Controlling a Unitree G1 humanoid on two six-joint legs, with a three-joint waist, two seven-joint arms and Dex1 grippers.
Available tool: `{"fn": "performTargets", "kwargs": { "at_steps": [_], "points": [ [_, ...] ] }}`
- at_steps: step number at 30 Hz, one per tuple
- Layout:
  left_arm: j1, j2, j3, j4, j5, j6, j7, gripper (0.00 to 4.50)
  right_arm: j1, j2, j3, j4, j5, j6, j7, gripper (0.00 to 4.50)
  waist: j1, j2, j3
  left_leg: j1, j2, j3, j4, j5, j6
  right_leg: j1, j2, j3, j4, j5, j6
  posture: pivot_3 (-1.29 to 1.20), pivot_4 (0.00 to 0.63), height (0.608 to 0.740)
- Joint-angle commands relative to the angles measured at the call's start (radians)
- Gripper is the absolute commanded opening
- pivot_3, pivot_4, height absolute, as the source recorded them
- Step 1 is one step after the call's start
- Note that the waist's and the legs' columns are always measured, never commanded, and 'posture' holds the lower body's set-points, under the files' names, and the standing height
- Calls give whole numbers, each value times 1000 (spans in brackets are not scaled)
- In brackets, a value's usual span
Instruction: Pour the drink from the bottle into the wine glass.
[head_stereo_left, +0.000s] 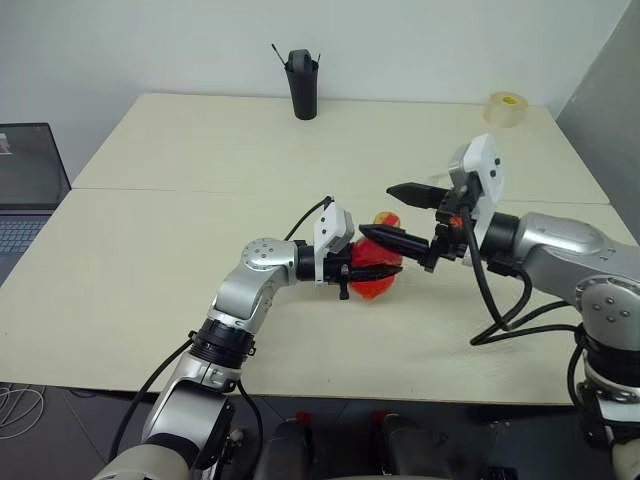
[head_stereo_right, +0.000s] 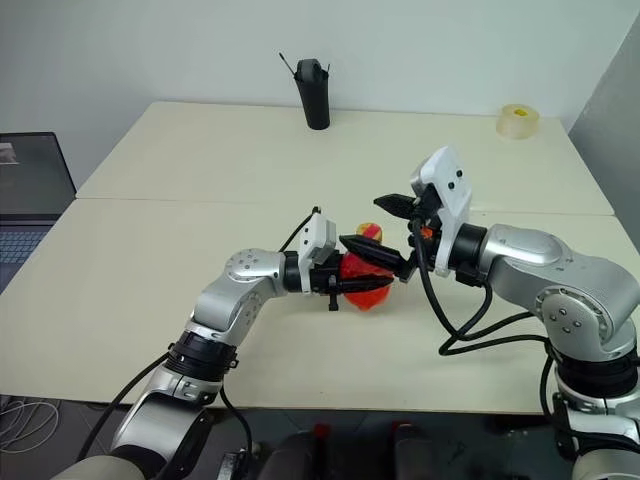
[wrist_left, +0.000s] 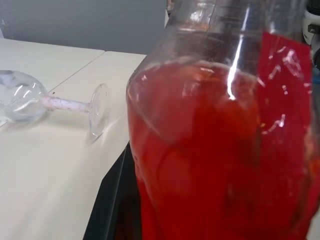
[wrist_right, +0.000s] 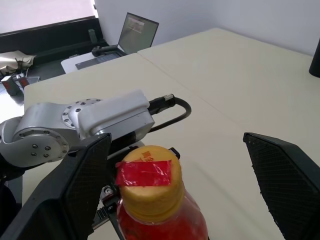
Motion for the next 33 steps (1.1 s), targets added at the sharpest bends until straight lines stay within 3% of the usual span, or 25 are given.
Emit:
{"fn": "performTargets", "kwargs": {
  "at_steps": [1,12,21,33],
  "points": [
    [-13,-4,16,-44,-21,-20,-7,1295,11,-12,-28,-5,-18,-18,17,4500,0,0,0,0,0,0,0,0,0,0,0,0,0,0,0,0,150,740],
    [-10,-1,13,-54,-22,-12,-7,1295,93,-79,-110,-60,20,2,56,4500,0,0,0,0,0,0,0,0,0,0,0,0,0,0,0,0,150,740],
    [-18,-4,12,-41,-21,-14,-13,1295,130,-137,-147,-127,140,32,83,4500,0,0,0,0,0,0,0,0,0,0,0,0,0,0,0,0,150,740],
    [-13,-4,15,-45,-18,-19,-8,1295,47,-60,-81,-82,125,16,2,4500,0,0,0,0,0,0,0,0,0,0,0,0,0,0,0,0,150,740]
  ]
}}
